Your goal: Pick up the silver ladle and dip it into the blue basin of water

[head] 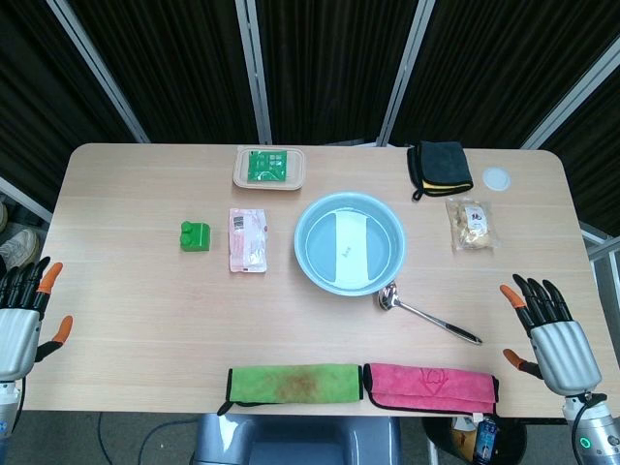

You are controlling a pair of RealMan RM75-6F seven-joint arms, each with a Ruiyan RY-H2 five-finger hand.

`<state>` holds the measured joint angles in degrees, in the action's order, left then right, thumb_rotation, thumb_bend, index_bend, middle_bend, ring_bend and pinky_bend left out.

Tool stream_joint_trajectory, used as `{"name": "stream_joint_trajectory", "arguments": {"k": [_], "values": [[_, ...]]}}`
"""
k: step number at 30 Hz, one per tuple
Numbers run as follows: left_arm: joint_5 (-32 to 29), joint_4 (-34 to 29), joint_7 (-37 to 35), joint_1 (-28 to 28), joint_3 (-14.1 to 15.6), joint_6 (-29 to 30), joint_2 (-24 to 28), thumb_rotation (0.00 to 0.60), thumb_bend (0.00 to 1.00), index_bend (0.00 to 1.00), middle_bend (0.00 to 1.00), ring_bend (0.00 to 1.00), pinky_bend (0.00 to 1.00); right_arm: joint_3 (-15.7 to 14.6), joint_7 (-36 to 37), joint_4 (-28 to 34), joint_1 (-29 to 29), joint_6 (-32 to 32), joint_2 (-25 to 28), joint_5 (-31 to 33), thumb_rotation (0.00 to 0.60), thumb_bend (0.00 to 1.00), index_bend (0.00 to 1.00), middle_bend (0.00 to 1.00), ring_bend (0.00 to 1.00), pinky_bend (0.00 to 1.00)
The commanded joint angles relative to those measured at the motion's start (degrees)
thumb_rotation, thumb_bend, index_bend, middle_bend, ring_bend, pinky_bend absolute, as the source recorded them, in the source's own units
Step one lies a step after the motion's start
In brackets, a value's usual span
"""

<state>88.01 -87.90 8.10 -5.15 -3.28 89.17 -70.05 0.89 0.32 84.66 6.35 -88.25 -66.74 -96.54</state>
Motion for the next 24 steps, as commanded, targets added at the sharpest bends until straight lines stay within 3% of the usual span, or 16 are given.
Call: {"name": "stream_joint_trajectory", "arguments": {"k": [1,6,11,19,24], "values": [[-0.69,-0.26,0.09,-0.15,-0.04,-0.71,0.41,0.600,0.37,0.00,0.00,0.00,0.00,-0.09,-0.13,-0.08,0.03,-0.05,-0.08,-0.11,0.600,0.02,0.00,0.00,0.00,0.00],[-0.37,-0.53,0.08,-0.11,-0.17,-0.17,0.41,0.600,0.37,0.00,0.00,0.00,0.00,-0.06,-0.61,0.04,0.03,0.78,0.05,0.96,0.600,0.02,0.07,0.00,0.00,0.00],[1.32,-0.54,-0.48,-0.64,0.77,-1.00,1.11,0.600,0.45,0.00,0.00,0.00,0.00,0.41,2.69,-2.79,1.43,1.95,-1.71,0.93,0.600,0.03,0.16,0.00,0.00,0.00],[0.44,-1.19,-2.69,-2.37,1.50,-5.67,2.70,0.600,0.44,0.00,0.00,0.00,0.00,-1.96,7.69,-0.91,6.10,12.82,-1.17,1.34,0.600,0.13,0.36,0.00,0.00,0.00],[0.58,-1.56,-4.52,-2.28,1.28,-5.01,3.60,0.600,0.42,0.00,0.00,0.00,0.00,-2.13,3.40,2.20,8.91,20.29,-0.82,4.27,0.600,0.19,0.41,0.00,0.00,0.00]]}}
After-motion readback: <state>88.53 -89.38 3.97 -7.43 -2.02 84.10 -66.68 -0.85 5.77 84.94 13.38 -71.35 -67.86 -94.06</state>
